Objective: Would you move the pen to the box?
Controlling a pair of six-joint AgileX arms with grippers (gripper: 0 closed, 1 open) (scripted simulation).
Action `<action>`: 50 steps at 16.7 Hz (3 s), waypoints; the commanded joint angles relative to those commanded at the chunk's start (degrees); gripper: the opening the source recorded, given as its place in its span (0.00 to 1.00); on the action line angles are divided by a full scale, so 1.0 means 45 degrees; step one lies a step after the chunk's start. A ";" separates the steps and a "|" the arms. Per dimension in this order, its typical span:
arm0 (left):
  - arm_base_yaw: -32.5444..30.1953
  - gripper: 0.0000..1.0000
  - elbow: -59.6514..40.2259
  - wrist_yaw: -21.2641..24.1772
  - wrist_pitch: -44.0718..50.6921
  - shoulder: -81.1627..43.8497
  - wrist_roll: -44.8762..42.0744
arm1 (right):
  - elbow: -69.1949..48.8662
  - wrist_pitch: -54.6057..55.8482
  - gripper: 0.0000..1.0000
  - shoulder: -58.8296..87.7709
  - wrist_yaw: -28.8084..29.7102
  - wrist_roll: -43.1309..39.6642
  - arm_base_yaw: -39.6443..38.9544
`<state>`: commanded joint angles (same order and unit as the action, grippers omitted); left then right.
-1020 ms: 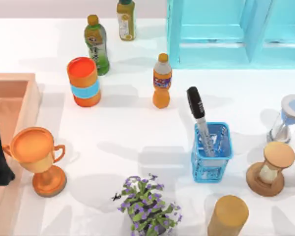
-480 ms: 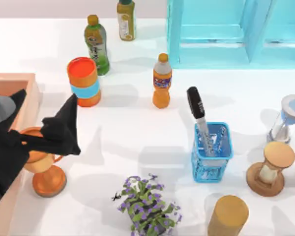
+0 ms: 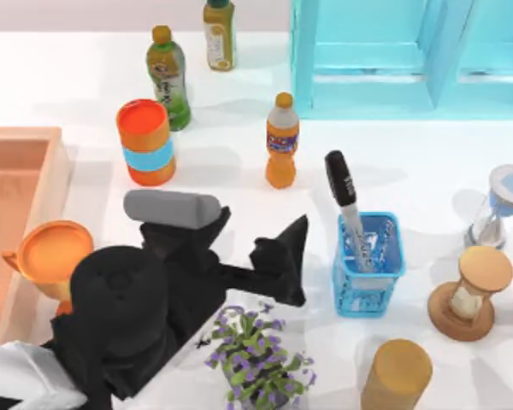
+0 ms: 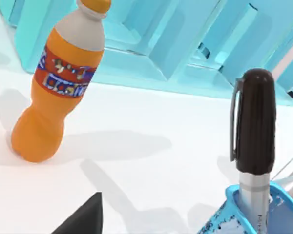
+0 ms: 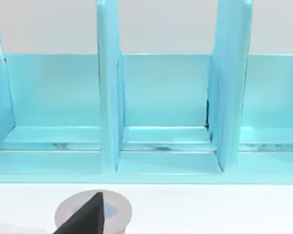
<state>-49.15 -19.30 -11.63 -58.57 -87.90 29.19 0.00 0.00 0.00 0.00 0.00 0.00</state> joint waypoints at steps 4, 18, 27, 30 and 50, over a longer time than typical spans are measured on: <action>-0.1390 1.00 -0.0562 -0.0546 -0.1965 -0.2974 0.1033 | 0.0000 0.0000 1.00 0.0000 0.0000 0.0000 0.0000; -0.0936 1.00 -0.2172 0.0061 -0.1268 -0.3927 0.1159 | 0.0000 0.0000 1.00 0.0000 0.0000 0.0000 0.0000; -0.0775 1.00 -0.5628 0.0300 -0.1169 -0.7304 0.1144 | 0.0000 0.0000 1.00 0.0000 0.0000 0.0000 0.0000; -0.0826 1.00 -0.5736 0.0259 -0.1336 -0.7621 0.1160 | 0.0000 0.0000 1.00 0.0000 0.0000 0.0000 0.0000; -0.0826 0.00 -0.5736 0.0259 -0.1336 -0.7621 0.1160 | 0.0000 0.0000 1.00 0.0000 0.0000 0.0000 0.0000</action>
<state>-52.86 -45.11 -10.46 -64.58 -122.19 34.41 0.00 0.00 0.00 0.00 0.00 0.00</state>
